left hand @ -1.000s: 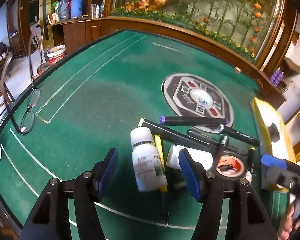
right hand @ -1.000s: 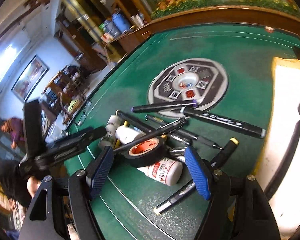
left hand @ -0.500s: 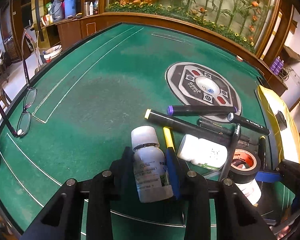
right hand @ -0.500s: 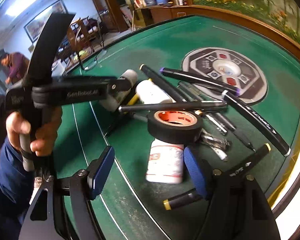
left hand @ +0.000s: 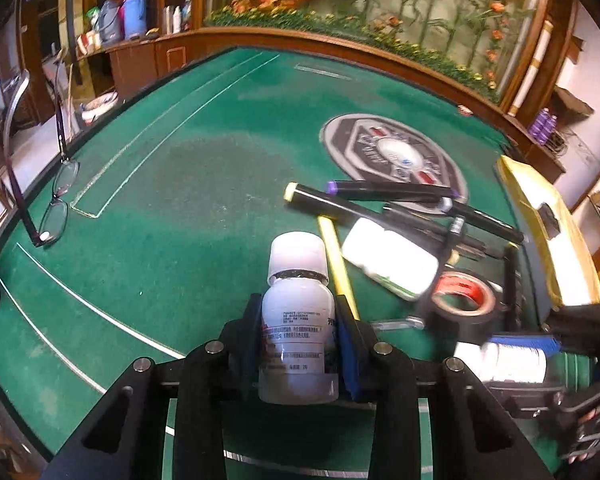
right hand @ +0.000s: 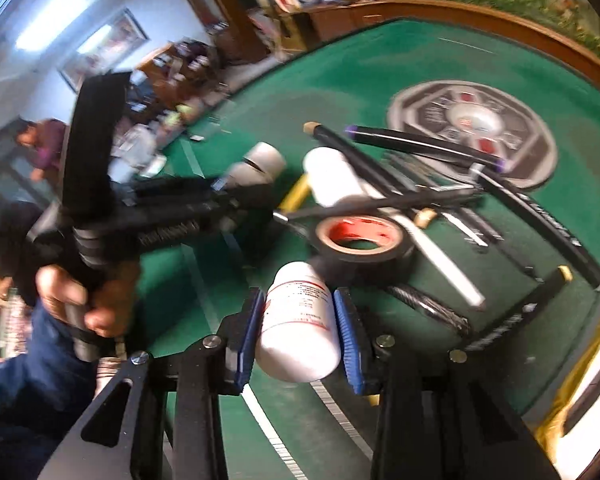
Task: Organize rigid objects
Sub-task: 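Carry the white bottle over the tray with the left tool while the right tool lifts a red-labelled white bottle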
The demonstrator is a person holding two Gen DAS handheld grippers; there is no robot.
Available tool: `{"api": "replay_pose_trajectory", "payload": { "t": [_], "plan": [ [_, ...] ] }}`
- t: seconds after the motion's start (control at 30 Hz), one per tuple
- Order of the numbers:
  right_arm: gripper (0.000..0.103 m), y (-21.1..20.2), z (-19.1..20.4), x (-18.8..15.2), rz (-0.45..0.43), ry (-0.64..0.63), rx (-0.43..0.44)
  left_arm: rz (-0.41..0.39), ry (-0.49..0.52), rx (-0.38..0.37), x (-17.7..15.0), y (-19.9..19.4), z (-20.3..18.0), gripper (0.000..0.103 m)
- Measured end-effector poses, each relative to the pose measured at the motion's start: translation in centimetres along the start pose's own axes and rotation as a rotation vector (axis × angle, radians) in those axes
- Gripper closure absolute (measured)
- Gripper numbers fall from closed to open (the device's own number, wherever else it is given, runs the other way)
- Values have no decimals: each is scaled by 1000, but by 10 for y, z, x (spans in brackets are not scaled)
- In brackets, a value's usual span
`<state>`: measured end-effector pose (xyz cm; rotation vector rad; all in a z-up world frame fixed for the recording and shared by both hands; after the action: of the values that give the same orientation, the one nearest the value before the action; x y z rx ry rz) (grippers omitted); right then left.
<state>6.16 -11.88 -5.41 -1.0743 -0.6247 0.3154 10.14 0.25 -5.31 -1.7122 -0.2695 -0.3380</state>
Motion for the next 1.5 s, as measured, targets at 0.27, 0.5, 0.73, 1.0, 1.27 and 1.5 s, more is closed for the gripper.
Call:
{"api": "replay_pose_trajectory", "payload": {
  "t": [0.27,0.5,0.73,1.0,1.27,1.5],
  "plan": [
    [68,5,13,-9,42,-60,36,-41,41,-13,-7,-25,-13,67],
    [68,26,20,-15,99,-138,-105,-45,39,-20,-8,-27,-13,67],
    [68,18,15,-12,51,-98,-110,-49,41,-33,-7,-31,-18,67],
    [68,-57,-45,8,-181,143,-56,-85,136,-91,0,-53,-67,67],
    [69,-128,-137,-4,-358,406,-96,-58,300,-185,9,-51,-164,67],
    [68,-166,-220,-41,-441,653,-196,27,390,-253,9,-22,-244,68]
  ]
}}
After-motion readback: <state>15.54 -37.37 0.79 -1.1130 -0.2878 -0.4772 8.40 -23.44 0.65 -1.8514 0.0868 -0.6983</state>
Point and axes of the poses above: each gripper's, at about its wrist camera, not at the fingertips, and y roughly the way its jaws point, z to its left, x to its top, the point moved 9 cm from there along y, roughly the way its jaws point, and after that the axes turned 15 degrees about z, right-handed, at the moved point
